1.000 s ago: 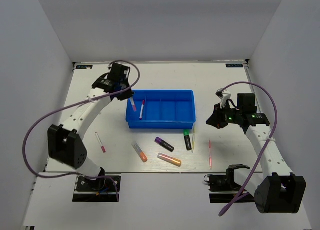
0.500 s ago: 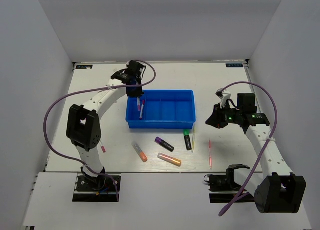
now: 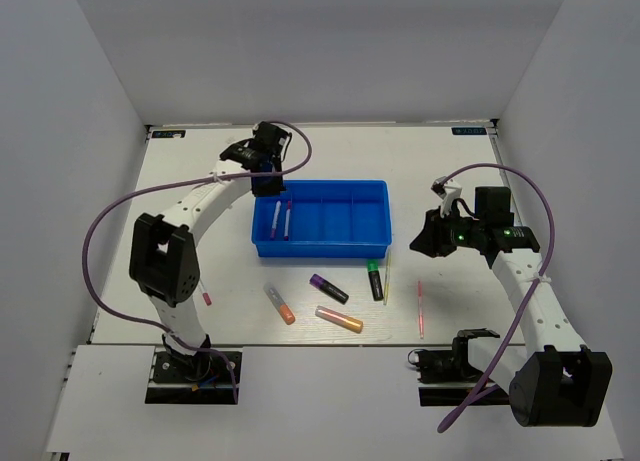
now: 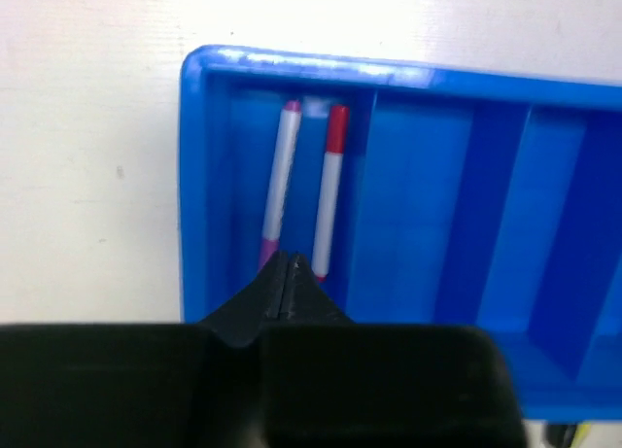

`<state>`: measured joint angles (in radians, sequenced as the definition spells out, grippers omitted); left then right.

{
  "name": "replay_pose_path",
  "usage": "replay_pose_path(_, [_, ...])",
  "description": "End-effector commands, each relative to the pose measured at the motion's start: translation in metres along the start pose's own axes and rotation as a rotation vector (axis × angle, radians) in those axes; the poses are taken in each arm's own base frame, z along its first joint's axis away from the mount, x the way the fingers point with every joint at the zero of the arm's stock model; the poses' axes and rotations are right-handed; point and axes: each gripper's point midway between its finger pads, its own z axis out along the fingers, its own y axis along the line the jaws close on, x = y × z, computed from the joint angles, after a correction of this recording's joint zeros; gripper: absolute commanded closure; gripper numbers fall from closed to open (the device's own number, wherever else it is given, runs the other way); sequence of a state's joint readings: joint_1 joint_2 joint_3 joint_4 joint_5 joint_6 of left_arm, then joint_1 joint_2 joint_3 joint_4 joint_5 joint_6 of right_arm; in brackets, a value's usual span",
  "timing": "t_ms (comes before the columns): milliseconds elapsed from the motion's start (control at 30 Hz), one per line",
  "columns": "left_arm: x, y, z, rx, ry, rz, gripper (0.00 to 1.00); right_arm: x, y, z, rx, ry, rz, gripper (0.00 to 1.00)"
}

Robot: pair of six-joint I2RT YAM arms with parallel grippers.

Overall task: Sort the stationery into containers
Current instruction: Place the pen in the storage box, then pick up the pen from the center of the board.

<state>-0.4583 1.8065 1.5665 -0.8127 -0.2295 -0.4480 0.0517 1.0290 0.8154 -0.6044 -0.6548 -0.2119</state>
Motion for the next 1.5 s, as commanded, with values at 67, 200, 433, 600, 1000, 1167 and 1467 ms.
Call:
replay_pose_path(67, [-0.002, 0.028, -0.07, -0.045, -0.087, -0.086, 1.0, -0.017, 0.001, -0.007, 0.008, -0.036, -0.029, 1.0])
replay_pose_path(200, [0.068, 0.104, -0.079, -0.226, 0.018, -0.325, 0.59, -0.016, -0.002, -0.007, 0.033, -0.035, -0.023, 0.65])
replay_pose_path(433, [0.161, 0.179, -0.07, -0.284, 0.195, -0.66, 0.43, -0.017, 0.0, -0.007, 0.017, -0.033, -0.021, 0.85])
replay_pose_path(600, [0.193, 0.192, -0.048, -0.287, 0.327, -0.703, 0.49, -0.017, 0.0, -0.008, 0.026, -0.038, -0.025, 0.83])
replay_pose_path(1000, [0.216, 0.2, -0.004, -0.314, 0.442, -0.656, 0.54, -0.018, 0.002, -0.009, 0.017, -0.039, -0.027, 0.8])
replay_pose_path(1167, [0.221, 0.207, 0.005, -0.351, 0.459, -0.609, 0.56, -0.017, 0.003, -0.01, 0.015, -0.038, -0.026, 0.8])
replay_pose_path(1467, [0.244, 0.21, 0.013, -0.379, 0.529, -0.558, 0.92, -0.02, 0.006, -0.012, 0.007, -0.047, -0.029, 0.8])
